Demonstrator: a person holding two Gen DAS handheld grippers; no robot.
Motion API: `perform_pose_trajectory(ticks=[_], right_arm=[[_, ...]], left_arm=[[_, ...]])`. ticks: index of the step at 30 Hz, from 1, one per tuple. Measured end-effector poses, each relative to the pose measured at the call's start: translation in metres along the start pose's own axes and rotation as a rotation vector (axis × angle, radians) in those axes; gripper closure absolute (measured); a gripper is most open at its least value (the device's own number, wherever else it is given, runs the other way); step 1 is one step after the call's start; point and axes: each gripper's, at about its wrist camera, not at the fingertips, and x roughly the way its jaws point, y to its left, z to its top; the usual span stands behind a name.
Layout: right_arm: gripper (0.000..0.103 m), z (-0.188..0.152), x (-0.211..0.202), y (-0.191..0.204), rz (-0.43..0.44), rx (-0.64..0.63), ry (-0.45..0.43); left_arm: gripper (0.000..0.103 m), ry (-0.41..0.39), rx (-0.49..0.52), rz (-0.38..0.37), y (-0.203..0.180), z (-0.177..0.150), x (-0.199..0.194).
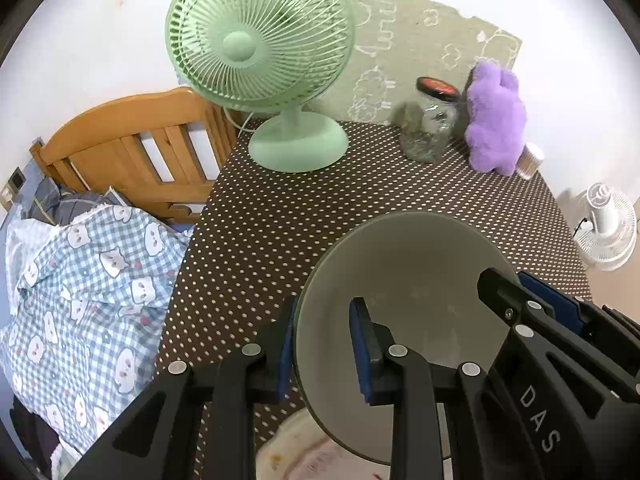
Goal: Organize plates and bowls
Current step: 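Lift the held bowl with both grippers and carry it toward the plate stack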
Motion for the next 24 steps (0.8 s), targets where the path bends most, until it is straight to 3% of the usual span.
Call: perform_pose_trajectory(ticks=[24], right_arm=[[0.077,-0.042,-0.084,-0.113,-0.013,0.019,-0.046]], left_arm=[[0.079,-0.041,0.021,-0.019,-0.109,-0.044,-0.066]])
